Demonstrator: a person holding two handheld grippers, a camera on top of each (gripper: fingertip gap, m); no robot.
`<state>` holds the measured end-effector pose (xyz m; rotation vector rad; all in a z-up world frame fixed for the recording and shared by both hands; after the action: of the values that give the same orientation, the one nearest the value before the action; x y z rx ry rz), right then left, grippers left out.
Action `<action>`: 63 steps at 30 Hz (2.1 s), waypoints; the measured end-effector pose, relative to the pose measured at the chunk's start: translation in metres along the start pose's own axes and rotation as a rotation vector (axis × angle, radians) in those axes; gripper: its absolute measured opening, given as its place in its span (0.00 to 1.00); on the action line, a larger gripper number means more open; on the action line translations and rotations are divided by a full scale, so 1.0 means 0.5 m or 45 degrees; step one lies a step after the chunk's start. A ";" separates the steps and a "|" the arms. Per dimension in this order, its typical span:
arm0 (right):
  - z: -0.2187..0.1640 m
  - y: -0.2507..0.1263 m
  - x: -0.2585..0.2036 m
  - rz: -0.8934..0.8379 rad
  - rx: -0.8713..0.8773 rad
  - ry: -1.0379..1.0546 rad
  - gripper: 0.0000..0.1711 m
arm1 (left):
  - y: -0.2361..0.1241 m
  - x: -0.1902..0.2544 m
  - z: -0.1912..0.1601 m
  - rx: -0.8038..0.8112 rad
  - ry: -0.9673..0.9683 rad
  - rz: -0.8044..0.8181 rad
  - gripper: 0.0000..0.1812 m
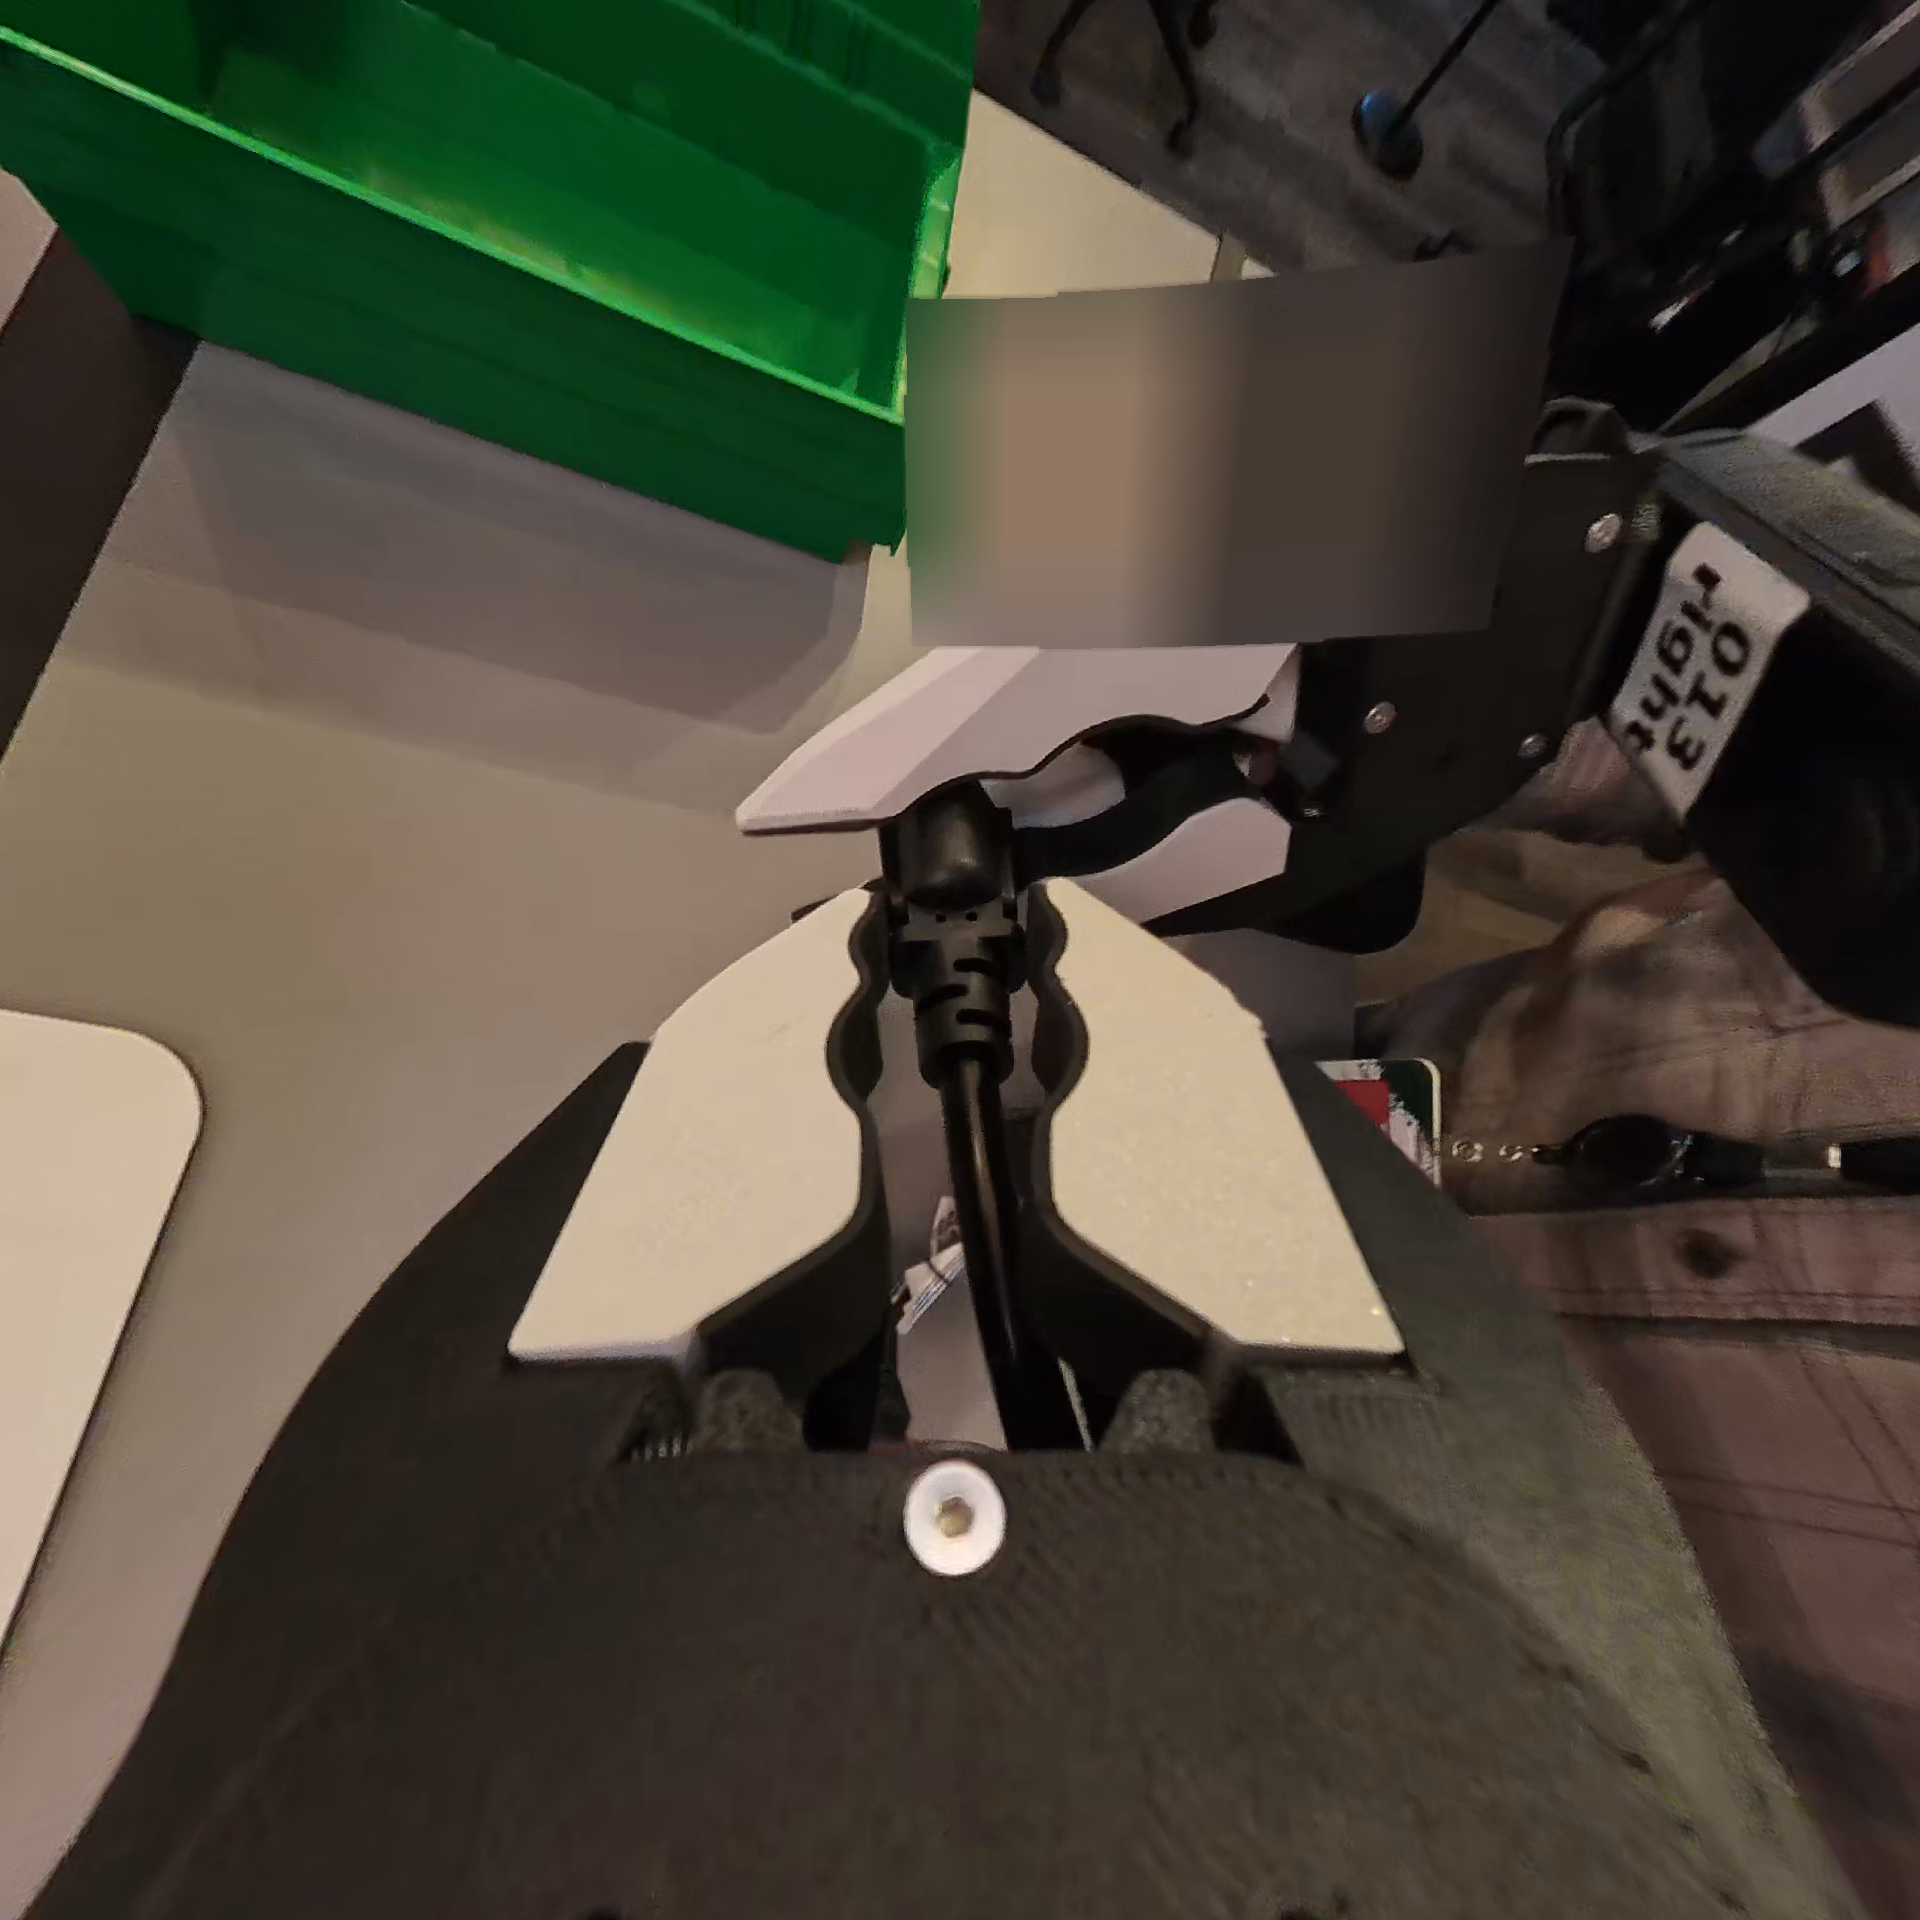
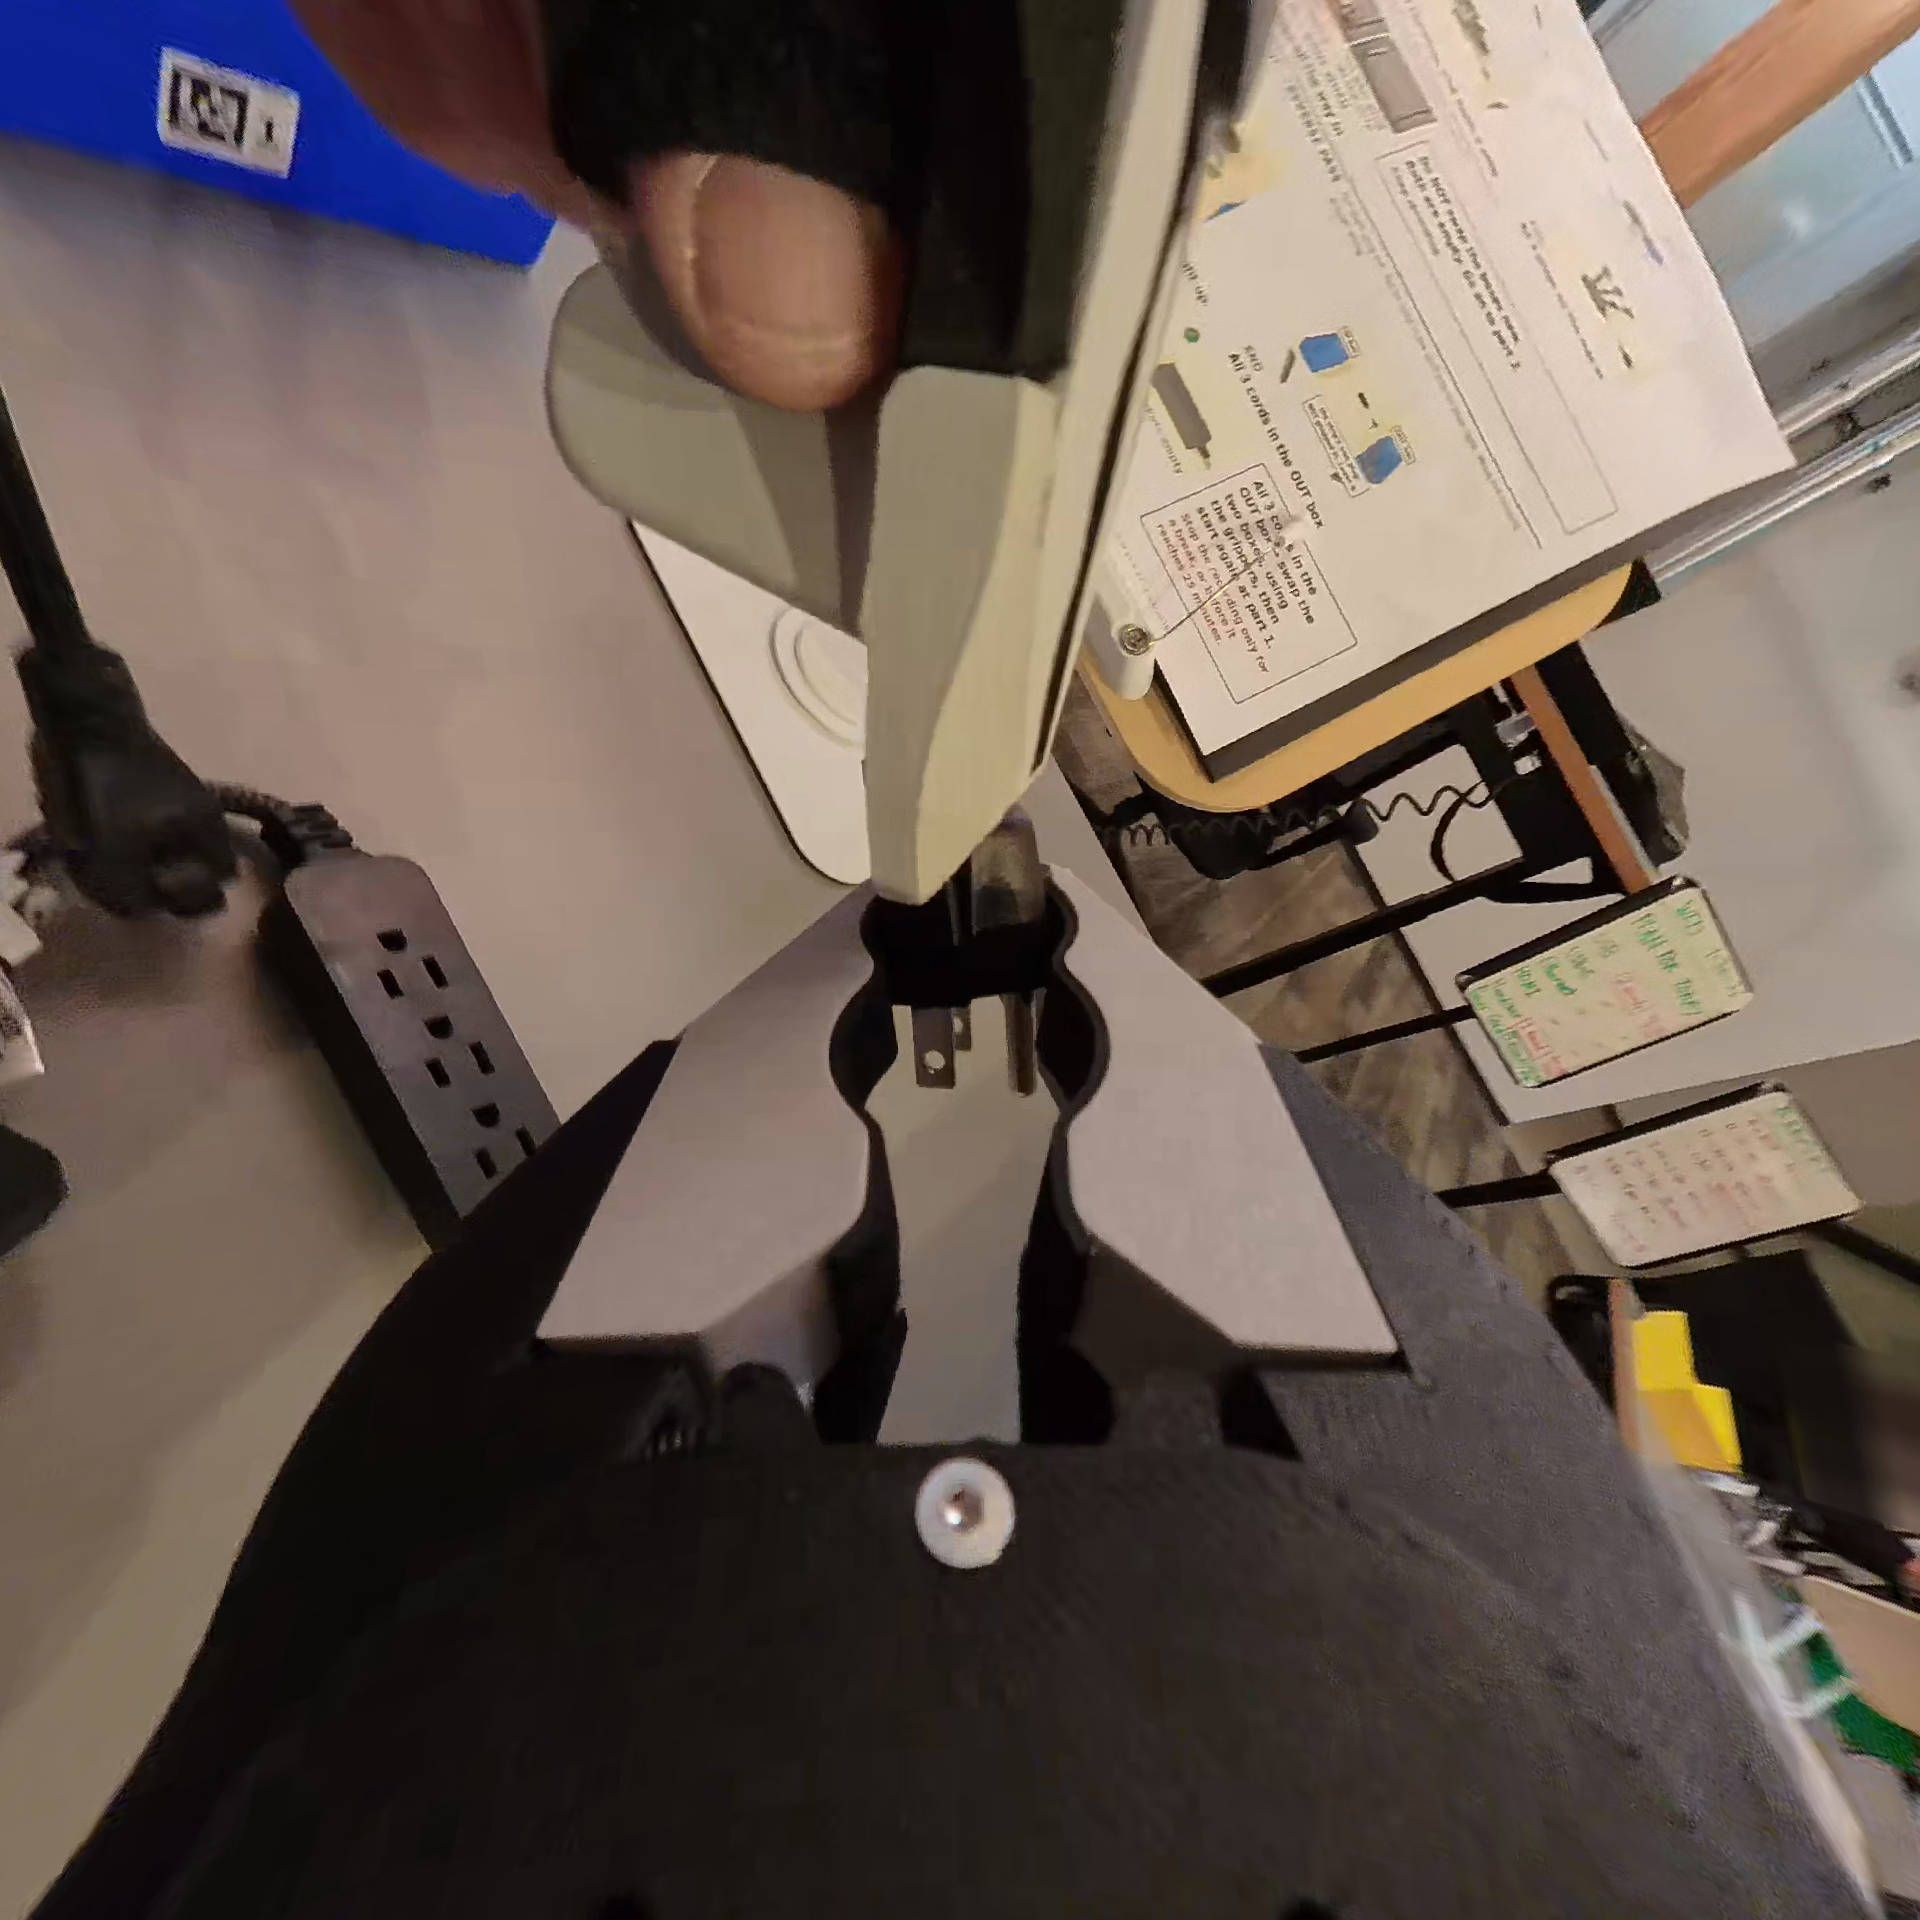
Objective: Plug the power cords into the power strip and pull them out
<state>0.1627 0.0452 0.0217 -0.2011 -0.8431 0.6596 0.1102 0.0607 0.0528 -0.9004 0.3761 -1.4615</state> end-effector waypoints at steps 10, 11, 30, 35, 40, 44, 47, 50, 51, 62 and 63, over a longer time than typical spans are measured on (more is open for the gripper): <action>0.002 -0.006 0.016 -0.028 0.157 0.370 0.12 | -0.006 0.001 0.007 -0.034 0.094 -0.195 0.34; 0.001 -0.006 0.018 -0.047 0.148 0.372 0.12 | -0.005 0.000 0.009 -0.032 0.125 -0.185 0.33; -0.001 0.014 0.020 -0.057 0.286 0.707 0.12 | -0.035 -0.014 0.046 0.521 -0.058 0.172 0.24; 0.009 0.009 0.022 -0.128 0.242 0.582 0.11 | -0.057 -0.010 0.027 0.440 -0.111 0.089 0.29; 0.010 0.014 0.022 -0.122 0.244 0.582 0.11 | -0.051 -0.001 0.023 0.387 -0.102 0.063 0.26; 0.008 0.015 0.020 -0.149 0.215 0.544 0.11 | -0.045 0.001 0.018 0.419 -0.135 0.044 0.22; 0.007 0.012 0.021 -0.157 0.221 0.533 0.11 | -0.047 -0.006 0.023 0.471 -0.197 0.031 0.22; 0.011 0.009 0.026 -0.169 0.223 0.504 0.11 | -0.053 -0.019 0.025 0.504 -0.256 0.029 0.25; 0.012 0.008 0.027 -0.184 0.219 0.474 0.11 | -0.057 -0.026 0.025 0.493 -0.253 0.074 0.27; 0.036 0.013 0.022 -0.158 0.279 0.471 0.12 | -0.042 -0.010 0.017 0.298 -0.198 -0.083 0.39; 0.036 0.014 0.024 -0.159 0.275 0.473 0.12 | -0.042 -0.012 0.018 0.300 -0.175 -0.048 0.37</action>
<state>0.1518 0.0564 0.0383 -0.0708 -0.4205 0.5686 0.1012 0.0717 0.0719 -0.8152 0.0831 -1.4350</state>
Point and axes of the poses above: each gripper's, where its closed fingertips meet, y out along the fingers, z out of its top, x = y × z across the jaws, the point moved 5 cm from there along -y, back along the fingers, and after that the axes turned 6 degrees about z, right-handed, at the moved point
